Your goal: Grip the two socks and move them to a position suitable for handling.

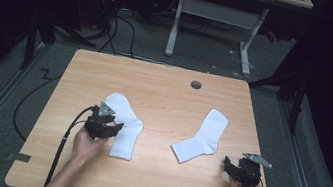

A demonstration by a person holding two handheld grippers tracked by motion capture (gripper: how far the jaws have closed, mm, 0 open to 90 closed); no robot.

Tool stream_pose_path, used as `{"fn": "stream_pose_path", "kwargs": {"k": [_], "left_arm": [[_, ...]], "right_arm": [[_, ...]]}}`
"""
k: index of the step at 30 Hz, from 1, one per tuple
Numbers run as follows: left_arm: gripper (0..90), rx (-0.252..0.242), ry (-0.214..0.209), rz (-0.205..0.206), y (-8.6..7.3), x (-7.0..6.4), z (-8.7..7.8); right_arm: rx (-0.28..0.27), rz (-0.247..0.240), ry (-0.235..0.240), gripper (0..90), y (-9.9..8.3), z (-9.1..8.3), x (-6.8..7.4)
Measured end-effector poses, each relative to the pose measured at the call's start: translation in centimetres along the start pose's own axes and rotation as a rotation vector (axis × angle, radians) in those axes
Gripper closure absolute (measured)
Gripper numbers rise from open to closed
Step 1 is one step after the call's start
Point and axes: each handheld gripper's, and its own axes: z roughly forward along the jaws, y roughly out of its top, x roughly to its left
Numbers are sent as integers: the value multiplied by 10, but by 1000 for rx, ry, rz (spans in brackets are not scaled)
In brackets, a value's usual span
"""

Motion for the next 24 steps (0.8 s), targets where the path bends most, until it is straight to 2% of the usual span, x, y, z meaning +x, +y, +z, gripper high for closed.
{"fn": "stream_pose_path", "kwargs": {"k": [8,13,16,18,21,24], "left_arm": [[523,34,-22,43,5,-7,9],[493,59,-43,64,3,-9,18],[481,77,-41,81,1,-10,22],[472,78,-51,70,-1,-9,25],[481,74,-43,71,-2,-9,25],[544,81,-37,73,-1,-12,25]], "right_arm": [[0,0,1,315,0,0,0],[0,-1,2,315,0,0,0],[-1,-5,5,325,0,0,0],[-3,-12,11,340,0,0,0],[-3,-12,12,340,0,0,0],[-3,-11,12,340,0,0,0]]}}
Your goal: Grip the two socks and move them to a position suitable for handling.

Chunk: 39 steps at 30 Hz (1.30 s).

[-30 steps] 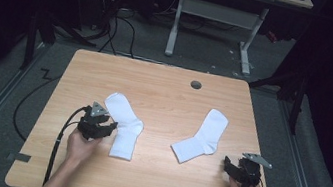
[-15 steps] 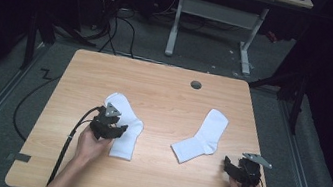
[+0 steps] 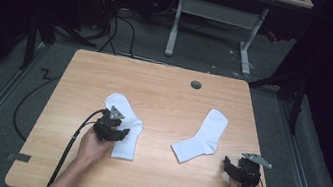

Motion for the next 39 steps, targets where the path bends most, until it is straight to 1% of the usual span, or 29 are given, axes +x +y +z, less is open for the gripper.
{"fn": "stream_pose_path", "kwargs": {"k": [2,3,4,5,6,7,8,9,11,13,14,15,16,17,18,20,21,22,24,27,28,29,30,31,34,38,39], "left_arm": [[599,4,2,3,1,-1,0],[599,7,1,8,1,-2,0],[658,6,-6,15,2,-4,0],[686,6,-6,15,2,-4,0],[686,8,-8,18,2,-4,0],[735,8,-9,18,2,-4,0],[735,7,-9,19,3,-4,0],[783,5,-10,18,3,-4,1],[811,5,-14,19,3,-4,0],[824,6,-17,16,3,-4,0],[829,5,-32,0,3,-2,0],[832,5,-32,0,3,-2,0],[832,5,-39,-9,3,-2,0],[837,6,-44,-11,3,-1,-1],[839,9,-50,2,4,-2,-4],[841,6,-54,4,4,-2,-6],[844,-13,-69,-9,6,-2,-12],[845,-13,-69,-9,6,-2,-12],[846,-34,-86,-24,8,-2,-16],[848,-64,-107,-33,15,-3,-26],[848,-64,-107,-33,15,-3,-26],[850,-87,-118,-37,19,-4,-31],[850,-87,-118,-37,19,-4,-31],[850,-106,-135,-50,22,-4,-35],[851,-114,-137,-49,25,-5,-38],[852,-131,-152,-51,31,-7,-43],[852,-147,-163,-56,34,-8,-46]], "right_arm": [[2,0,0,340,0,0,0],[2,0,0,340,0,0,0],[1,0,0,340,0,0,0],[1,0,0,340,0,0,0],[1,0,0,339,0,0,0],[1,-1,-1,338,0,0,0],[1,-1,-1,338,0,0,0],[1,-2,0,338,0,0,0],[1,-1,0,337,0,0,0],[1,-2,0,337,0,0,0],[1,-3,1,337,0,0,0],[1,-3,1,337,0,0,0],[2,-2,1,337,0,0,0],[1,-3,1,336,0,0,0],[1,-4,1,335,0,0,0],[1,-4,2,335,0,0,0],[1,-6,3,336,0,0,0],[1,-6,3,336,0,0,0],[0,-8,4,335,0,0,0],[0,-8,4,335,0,0,0],[0,-8,4,335,0,0,0],[0,-7,4,335,0,0,0],[0,-8,4,335,0,0,0],[1,-6,4,334,0,0,0],[1,-6,5,334,0,0,0],[1,-7,6,332,0,0,0],[1,-7,6,331,0,0,0]]}}
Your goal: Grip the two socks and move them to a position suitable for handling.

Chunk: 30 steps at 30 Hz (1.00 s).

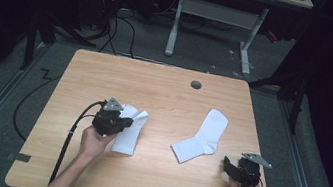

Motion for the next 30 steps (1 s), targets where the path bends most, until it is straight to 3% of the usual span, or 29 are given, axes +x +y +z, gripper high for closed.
{"fn": "stream_pose_path", "kwargs": {"k": [7,15,22,27,30], "left_arm": [[853,-31,-7,5,13,-5,-8],[853,-78,-39,-17,30,-12,-13],[852,-91,-47,-1,38,-21,-4],[852,-108,-72,-21,44,-26,3],[851,-113,-59,-13,45,-30,6]], "right_arm": [[0,-1,0,330,0,0,0],[1,-4,4,325,0,0,0],[1,-4,6,322,0,0,0],[0,-6,7,321,0,0,0],[1,-6,8,321,0,0,0]]}}
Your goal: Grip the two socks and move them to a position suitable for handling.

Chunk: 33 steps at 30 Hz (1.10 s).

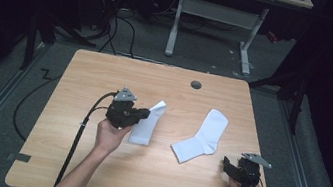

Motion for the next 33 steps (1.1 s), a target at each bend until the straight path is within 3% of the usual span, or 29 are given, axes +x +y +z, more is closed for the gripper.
{"fn": "stream_pose_path", "kwargs": {"k": [9,20,26,33], "left_arm": [[849,3,-17,-2,0,-10,21],[845,48,-6,-36,-19,-4,50],[841,62,-8,-61,-28,2,58],[832,84,11,-58,-33,2,64]], "right_arm": [[0,-2,5,319,0,0,0],[1,-3,5,319,0,0,0],[2,-2,5,320,0,0,1],[2,-2,4,320,0,0,1]]}}
